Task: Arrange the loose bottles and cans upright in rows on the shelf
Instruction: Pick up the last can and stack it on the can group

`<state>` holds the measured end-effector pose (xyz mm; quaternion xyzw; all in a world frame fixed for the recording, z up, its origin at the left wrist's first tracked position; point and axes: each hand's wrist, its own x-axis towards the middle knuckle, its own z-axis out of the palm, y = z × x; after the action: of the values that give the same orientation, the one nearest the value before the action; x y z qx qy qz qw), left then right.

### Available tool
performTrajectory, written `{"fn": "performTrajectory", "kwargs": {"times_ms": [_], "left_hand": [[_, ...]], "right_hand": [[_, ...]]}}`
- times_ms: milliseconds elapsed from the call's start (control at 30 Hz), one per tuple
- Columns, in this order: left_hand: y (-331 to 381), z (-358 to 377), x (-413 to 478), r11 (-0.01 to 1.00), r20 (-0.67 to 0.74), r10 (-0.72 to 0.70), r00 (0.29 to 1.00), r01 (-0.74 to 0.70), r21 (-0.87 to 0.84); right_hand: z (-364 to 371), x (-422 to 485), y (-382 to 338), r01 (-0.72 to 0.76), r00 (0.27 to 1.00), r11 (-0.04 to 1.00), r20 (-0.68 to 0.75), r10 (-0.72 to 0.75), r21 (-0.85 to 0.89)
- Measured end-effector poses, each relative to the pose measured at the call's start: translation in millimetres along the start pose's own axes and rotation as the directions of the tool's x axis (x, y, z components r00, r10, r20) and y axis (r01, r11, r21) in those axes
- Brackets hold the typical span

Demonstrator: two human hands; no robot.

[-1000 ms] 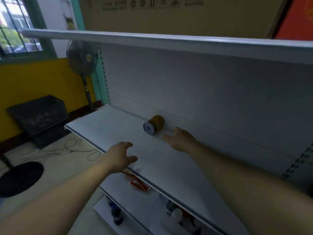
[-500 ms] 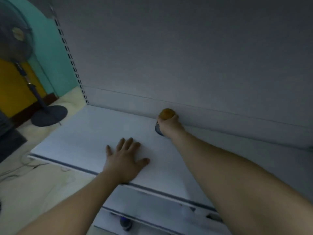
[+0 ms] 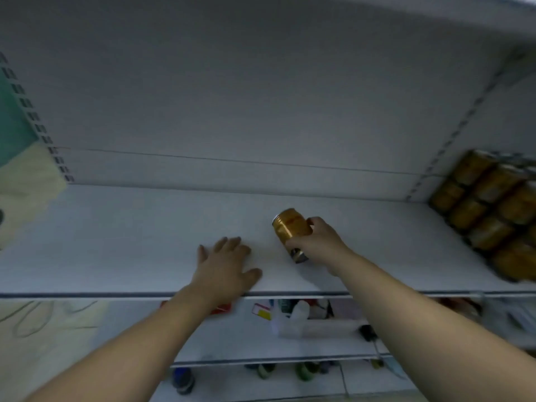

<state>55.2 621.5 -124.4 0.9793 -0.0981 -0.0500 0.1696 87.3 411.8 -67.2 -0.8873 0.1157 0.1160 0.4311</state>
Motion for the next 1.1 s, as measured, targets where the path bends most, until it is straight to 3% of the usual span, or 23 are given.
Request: {"fn": "performTrajectory", "kwargs": {"times_ms": [133,300,433,567,733,967,1100], "left_hand": [[76.8,11.0,12.3,0.989,0.074,0.113,0.991,-0.104,-0.109],[203.8,24.5,26.4,0.902,0.073,0.273,0.959,-0.228,-0.366],[316.9,47.2,29.4,0.870,0.053,0.366,0.929,-0.321,-0.373],[413.4,73.8,29.9,0.876,0.058,0.352,0.934,-0.308,-0.371],[492.6,96.9,32.6,0.833,0.039,0.298,0.954,-0.239,-0.498],[532.0,103.6,74.6,0.709,-0.140,0.193,0.971,-0.237,-0.665],[542.8,110.1,104.7,0.624,-0.257,0.176,0.950,-0.310,-0.717]], "right_hand": [[-56.7,-31.9,45.7,-0.036,0.983,0.943,-0.160,0.093,0.332],[-153.9,-81.4,115.8,0.059,0.906,0.912,-0.406,0.123,0.406],[-234.6,-126.4,179.3,0.135,0.835,0.852,-0.522,0.177,0.505],[-309.0,-159.5,238.1,0.167,0.800,0.833,-0.566,0.198,0.527],[-374.5,-168.0,289.7,0.187,0.824,0.830,-0.544,0.159,0.525],[-419.2,-112.3,311.2,0.246,0.860,0.850,-0.510,0.031,0.466],[-437.8,-68.2,306.0,0.282,0.854,0.891,-0.516,-0.064,0.356]]}}
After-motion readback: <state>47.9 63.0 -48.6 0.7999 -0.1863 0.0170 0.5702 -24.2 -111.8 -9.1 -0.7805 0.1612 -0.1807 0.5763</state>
